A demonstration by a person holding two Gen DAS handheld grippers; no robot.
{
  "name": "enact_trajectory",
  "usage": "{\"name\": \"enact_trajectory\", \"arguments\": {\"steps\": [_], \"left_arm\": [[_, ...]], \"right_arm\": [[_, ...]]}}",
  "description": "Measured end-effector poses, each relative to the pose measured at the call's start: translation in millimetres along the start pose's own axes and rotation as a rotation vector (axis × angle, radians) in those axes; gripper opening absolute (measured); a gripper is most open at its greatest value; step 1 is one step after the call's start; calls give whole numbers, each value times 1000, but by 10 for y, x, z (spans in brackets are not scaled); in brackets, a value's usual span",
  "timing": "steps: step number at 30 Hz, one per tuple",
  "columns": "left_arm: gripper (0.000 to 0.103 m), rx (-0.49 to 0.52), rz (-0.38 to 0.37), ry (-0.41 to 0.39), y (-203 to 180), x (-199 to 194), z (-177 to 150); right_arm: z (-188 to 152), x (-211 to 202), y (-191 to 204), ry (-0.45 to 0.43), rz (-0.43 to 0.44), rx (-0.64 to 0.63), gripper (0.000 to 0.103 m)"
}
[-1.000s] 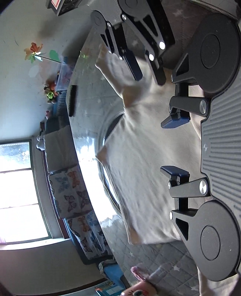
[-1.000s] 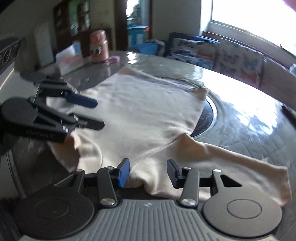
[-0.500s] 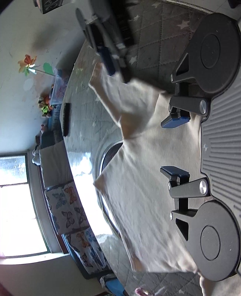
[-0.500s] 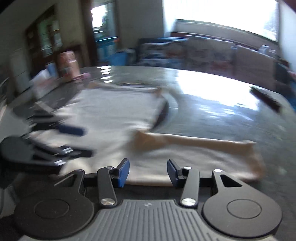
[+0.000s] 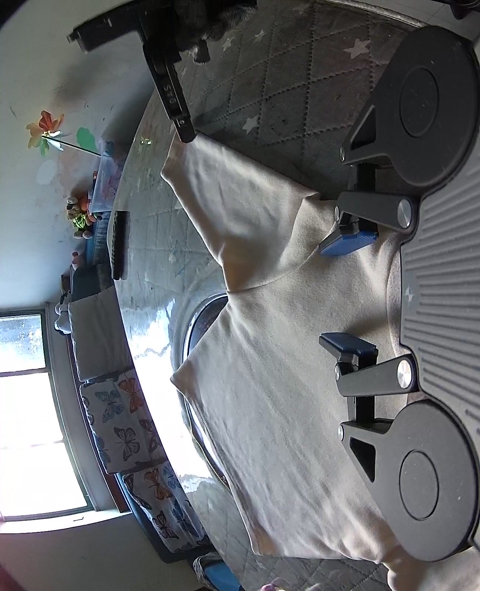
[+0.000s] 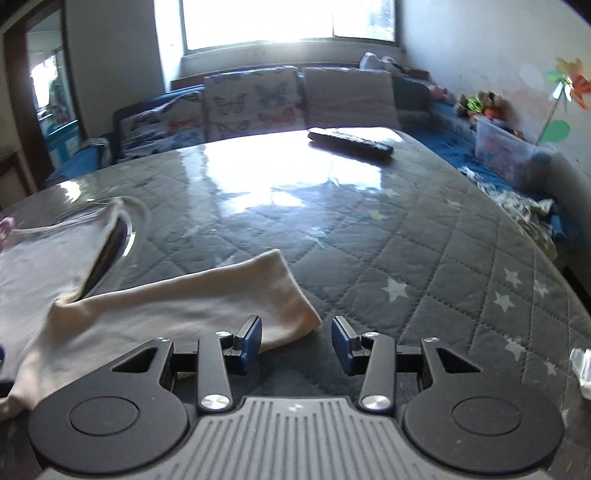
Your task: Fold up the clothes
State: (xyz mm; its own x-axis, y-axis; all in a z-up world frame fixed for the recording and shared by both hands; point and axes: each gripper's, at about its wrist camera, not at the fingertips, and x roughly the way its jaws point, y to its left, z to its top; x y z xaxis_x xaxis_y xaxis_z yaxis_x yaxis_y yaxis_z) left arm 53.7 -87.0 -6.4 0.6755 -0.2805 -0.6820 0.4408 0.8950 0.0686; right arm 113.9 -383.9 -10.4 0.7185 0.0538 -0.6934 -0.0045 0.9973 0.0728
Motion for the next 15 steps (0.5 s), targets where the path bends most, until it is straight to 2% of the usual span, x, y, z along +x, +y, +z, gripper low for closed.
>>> {"name": "enact_trajectory", "arguments": {"steps": [2, 3, 6, 12, 15], "left_arm": [[51, 0, 0, 0, 0, 4, 2], [52, 0, 0, 0, 0, 4, 1], [52, 1, 0, 1, -3, 4, -1], [54, 6, 2, 1, -12, 7, 2], [54, 8, 3, 2, -16, 8, 5]], "right_arm": [[-13, 48, 7, -5, -4, -4, 30], [-16, 62, 13, -10, -8, -15, 20], [12, 52, 43, -24, -21, -26, 5], [241, -43, 11, -116, -53, -29, 4], [236, 65, -12, -95, -49, -14, 4]]}}
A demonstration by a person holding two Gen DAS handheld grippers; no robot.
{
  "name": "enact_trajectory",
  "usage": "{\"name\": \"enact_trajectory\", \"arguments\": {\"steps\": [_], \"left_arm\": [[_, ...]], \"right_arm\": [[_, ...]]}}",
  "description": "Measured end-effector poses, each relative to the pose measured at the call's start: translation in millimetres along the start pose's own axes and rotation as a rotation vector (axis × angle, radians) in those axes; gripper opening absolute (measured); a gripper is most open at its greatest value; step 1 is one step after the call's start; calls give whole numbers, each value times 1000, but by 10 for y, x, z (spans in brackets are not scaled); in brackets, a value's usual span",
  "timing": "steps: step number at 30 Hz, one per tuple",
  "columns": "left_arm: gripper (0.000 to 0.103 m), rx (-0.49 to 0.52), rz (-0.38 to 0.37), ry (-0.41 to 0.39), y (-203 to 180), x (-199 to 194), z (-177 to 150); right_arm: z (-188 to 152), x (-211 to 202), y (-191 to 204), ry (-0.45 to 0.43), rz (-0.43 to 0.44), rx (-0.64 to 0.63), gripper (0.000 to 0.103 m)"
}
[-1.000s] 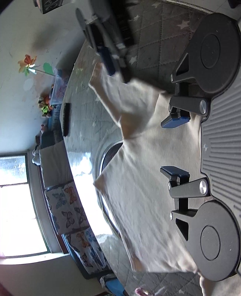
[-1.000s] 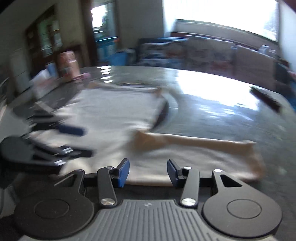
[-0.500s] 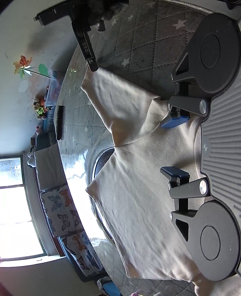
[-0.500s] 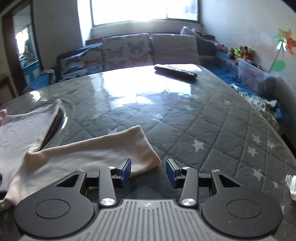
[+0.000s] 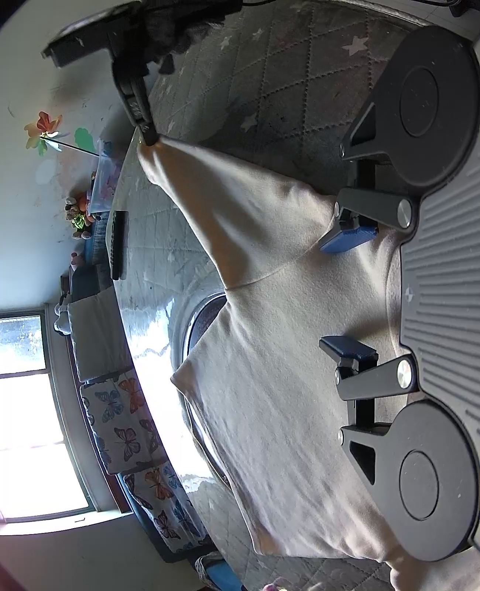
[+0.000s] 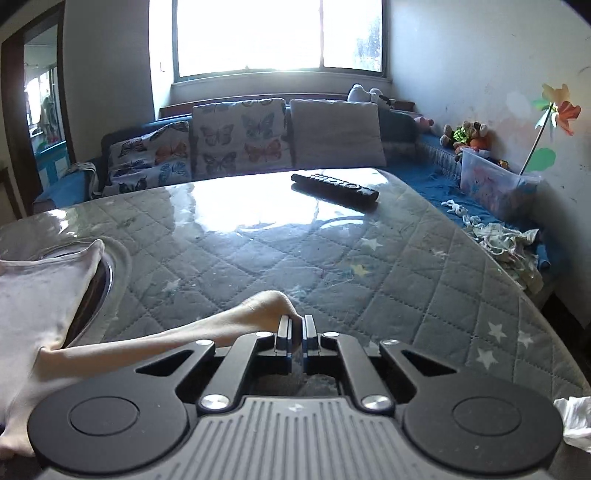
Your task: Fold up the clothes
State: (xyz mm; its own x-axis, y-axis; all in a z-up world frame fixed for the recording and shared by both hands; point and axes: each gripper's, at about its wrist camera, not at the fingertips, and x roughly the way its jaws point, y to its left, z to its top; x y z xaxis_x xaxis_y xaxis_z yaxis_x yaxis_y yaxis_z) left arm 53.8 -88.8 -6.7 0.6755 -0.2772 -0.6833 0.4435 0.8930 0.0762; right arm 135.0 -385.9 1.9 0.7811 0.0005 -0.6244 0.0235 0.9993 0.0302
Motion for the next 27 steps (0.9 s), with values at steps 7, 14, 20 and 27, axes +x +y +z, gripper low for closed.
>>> {"name": "enact_trajectory", "arguments": {"steps": [7, 14, 20, 27], "left_arm": [[54, -2, 1, -23, -2, -75, 85], [54, 31, -10, -18, -81, 42, 77], [56, 19, -11, -37, -26, -18, 64], [59, -49, 37, -79, 261, -340, -90]], "right_arm": [[-104, 127, -40, 39, 22, 42, 4], [70, -177, 7, -38, 66, 43, 4], [410, -633, 339, -150, 162, -30, 4], [673, -1073, 1030, -232, 308, -184, 4]]}}
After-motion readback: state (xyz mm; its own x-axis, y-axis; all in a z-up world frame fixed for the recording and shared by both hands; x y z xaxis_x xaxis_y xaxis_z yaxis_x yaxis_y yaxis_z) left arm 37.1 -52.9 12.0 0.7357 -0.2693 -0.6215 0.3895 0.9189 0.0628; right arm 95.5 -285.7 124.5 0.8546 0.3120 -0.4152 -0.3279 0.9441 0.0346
